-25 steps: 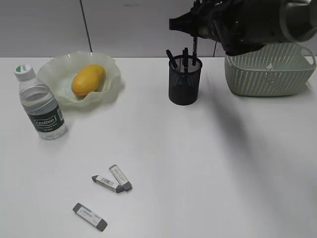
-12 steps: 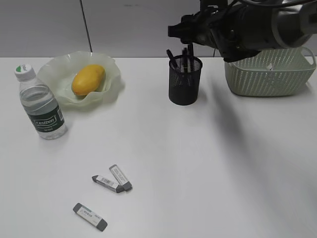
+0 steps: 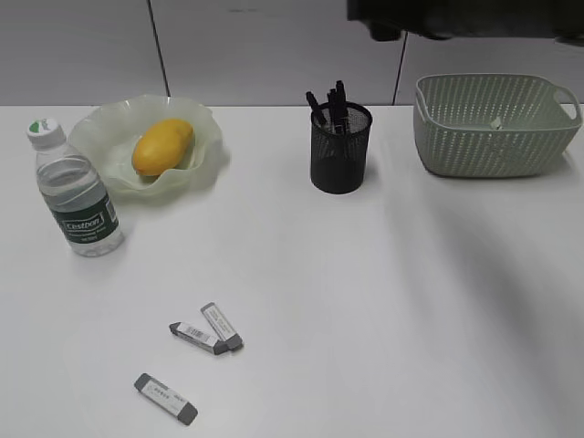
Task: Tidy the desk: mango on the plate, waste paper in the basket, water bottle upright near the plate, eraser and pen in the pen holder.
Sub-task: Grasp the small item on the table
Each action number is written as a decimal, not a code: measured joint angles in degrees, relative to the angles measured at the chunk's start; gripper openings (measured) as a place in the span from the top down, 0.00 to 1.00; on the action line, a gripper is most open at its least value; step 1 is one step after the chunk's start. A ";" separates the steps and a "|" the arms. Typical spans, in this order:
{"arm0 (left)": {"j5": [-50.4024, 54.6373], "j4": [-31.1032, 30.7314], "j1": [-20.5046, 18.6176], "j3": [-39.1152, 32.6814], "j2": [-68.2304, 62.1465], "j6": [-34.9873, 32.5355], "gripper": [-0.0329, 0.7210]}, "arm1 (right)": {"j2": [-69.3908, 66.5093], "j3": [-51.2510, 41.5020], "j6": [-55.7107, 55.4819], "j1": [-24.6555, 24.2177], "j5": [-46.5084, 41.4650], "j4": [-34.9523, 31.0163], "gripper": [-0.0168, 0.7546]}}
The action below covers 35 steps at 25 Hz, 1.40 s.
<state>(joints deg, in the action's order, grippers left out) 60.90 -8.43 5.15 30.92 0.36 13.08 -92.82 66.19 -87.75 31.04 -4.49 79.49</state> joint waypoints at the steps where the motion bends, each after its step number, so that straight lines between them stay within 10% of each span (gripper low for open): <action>1: 0.00 0.00 0.00 0.00 0.00 0.00 0.64 | 3.25 -3.68 3.99 0.00 1.59 -3.60 0.36; 5: 0.00 0.00 0.00 0.00 0.00 0.00 0.64 | 11.83 -15.17 7.20 -0.07 13.11 -7.50 0.39; 12: -0.02 0.05 0.00 0.00 0.00 0.00 0.64 | 13.14 -18.09 -26.89 -2.29 33.18 22.71 0.44; 21: -0.02 0.39 0.00 0.00 0.00 0.00 0.64 | 15.45 -17.78 -15.64 -3.04 31.49 24.17 0.49; 26: -0.02 0.39 0.00 0.00 0.00 0.00 0.64 | 15.09 -17.78 4.99 -2.67 6.10 23.29 0.49; 28: -0.02 0.39 0.00 0.00 0.00 0.00 0.64 | 14.31 -17.26 12.25 -2.63 -12.11 13.61 0.49; 31: -0.02 0.39 0.00 0.00 0.00 0.00 0.64 | 14.09 -13.88 40.96 -3.52 -31.33 -21.61 0.50; 35: -0.02 0.41 0.00 0.00 0.00 0.00 0.64 | 19.84 -14.62 72.33 -3.23 -36.36 -60.92 0.51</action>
<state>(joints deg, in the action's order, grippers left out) 60.88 -8.02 5.15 30.92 0.36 13.08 -72.97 51.58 -15.42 27.80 -40.85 18.58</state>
